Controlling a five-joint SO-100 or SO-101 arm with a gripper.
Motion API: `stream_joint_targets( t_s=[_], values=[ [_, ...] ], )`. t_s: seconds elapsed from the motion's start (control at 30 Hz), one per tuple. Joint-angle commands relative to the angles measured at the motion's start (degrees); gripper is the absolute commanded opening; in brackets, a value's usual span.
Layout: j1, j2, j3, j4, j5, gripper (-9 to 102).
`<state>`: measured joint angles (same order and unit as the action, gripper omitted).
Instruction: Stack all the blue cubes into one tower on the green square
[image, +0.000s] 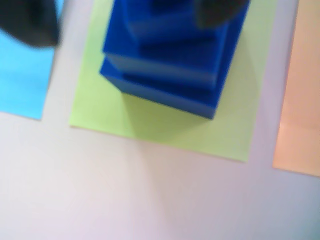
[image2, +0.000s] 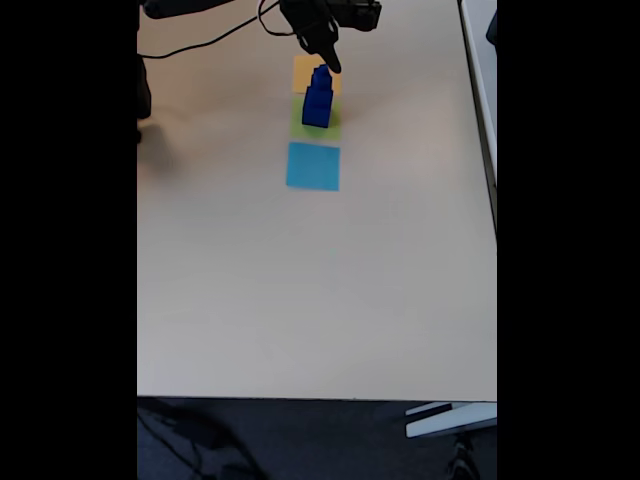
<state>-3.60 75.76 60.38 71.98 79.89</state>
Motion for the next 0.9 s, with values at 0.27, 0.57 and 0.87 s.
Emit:
stream_joint_targets(
  t_s=[0.27,0.57,0.87],
  values=[
    [-2.11,-3.78,-13.97,-1.41,-5.19,10],
    [-3.78,-6.94,-20.13,-1.41,-7.65,0],
    [-6.68,-8.17,-18.81,-1.14,-3.25,0]
  ],
)
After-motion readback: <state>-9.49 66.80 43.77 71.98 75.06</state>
